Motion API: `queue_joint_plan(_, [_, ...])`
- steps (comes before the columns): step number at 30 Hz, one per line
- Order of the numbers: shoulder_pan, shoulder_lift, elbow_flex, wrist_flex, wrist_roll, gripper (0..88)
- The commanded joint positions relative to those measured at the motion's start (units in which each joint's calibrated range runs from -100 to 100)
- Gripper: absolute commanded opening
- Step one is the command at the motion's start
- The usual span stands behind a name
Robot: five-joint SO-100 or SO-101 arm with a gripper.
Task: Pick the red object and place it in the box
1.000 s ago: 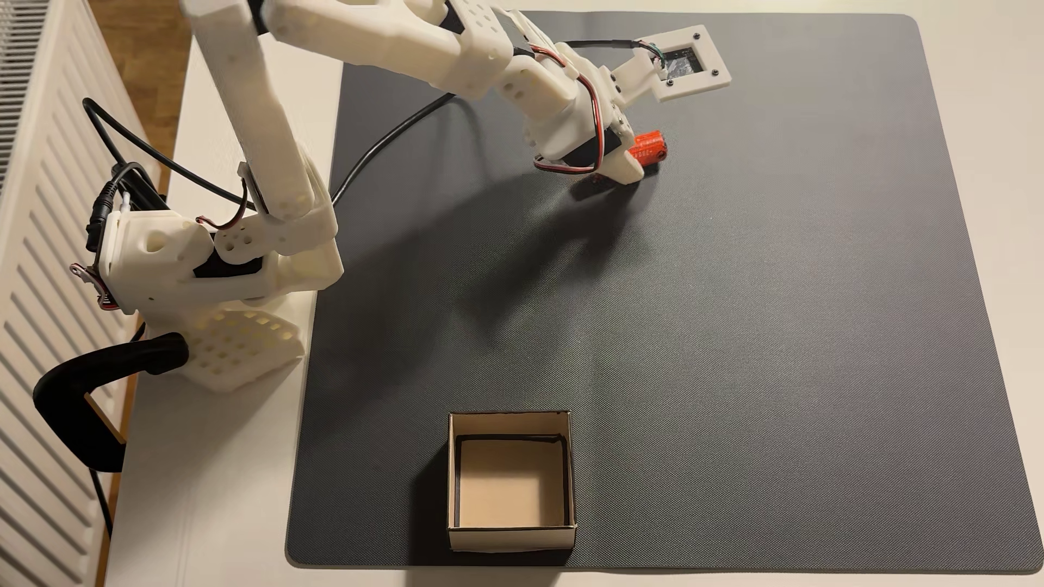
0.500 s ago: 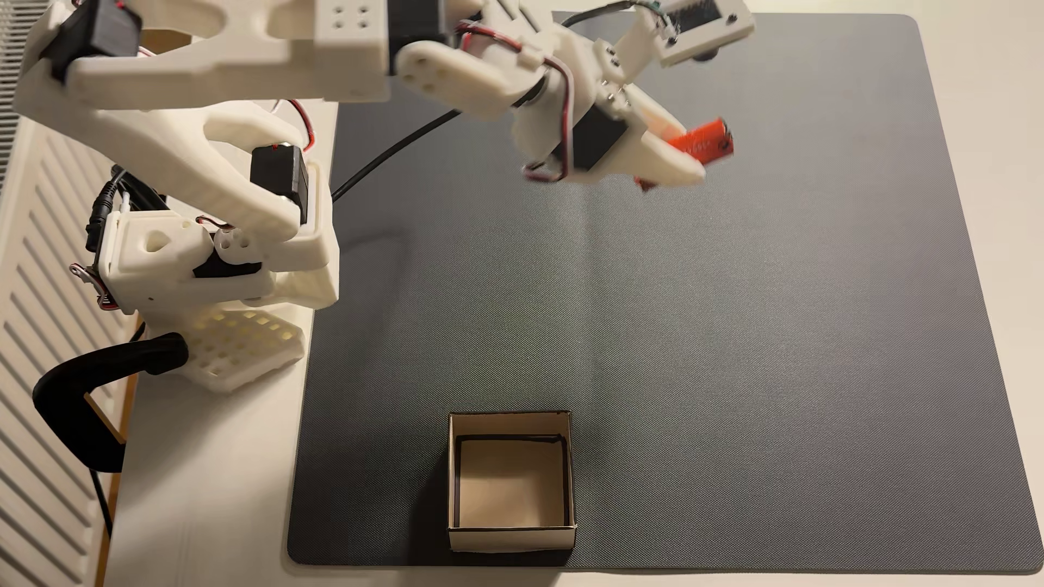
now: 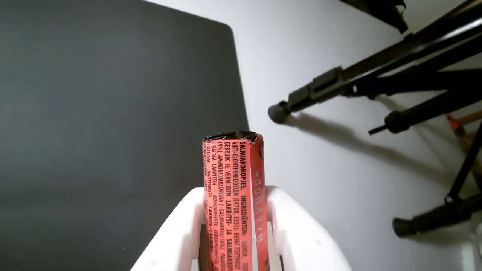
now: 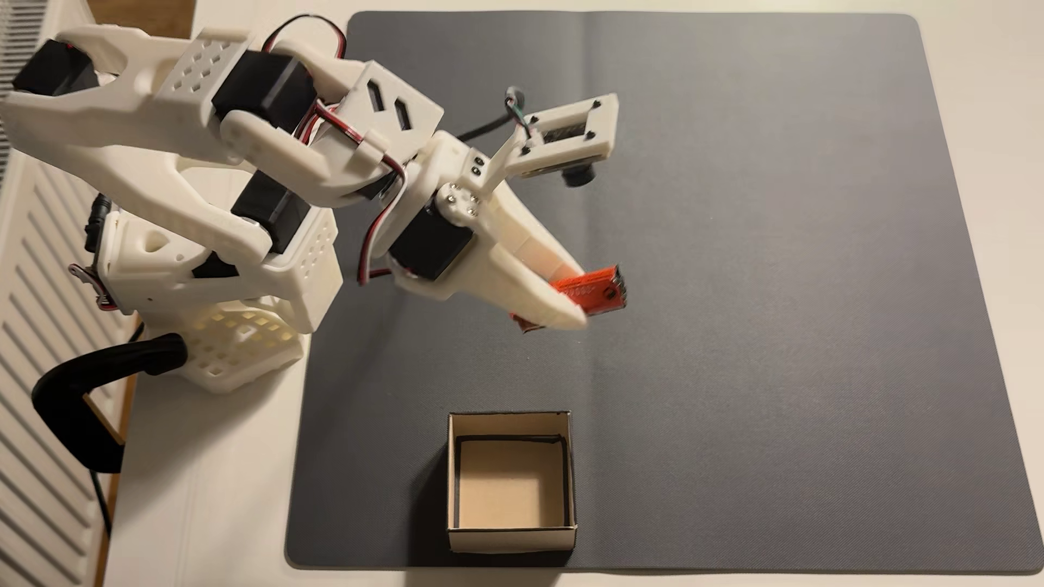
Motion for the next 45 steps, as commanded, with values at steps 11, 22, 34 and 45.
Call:
queue_joint_plan(11, [7.4, -14.6, 18.3, -0.1, 0.4, 1.2])
queue_joint_plan(22, [10.8, -15.4, 19.5, -0.2, 0.4, 1.2])
queue_joint_plan(34, [10.4, -15.4, 19.6, -0.1, 0.1, 12.2])
queue_joint_plan(45, [9.9, -15.4, 18.8, -0.4, -0.2, 18.7])
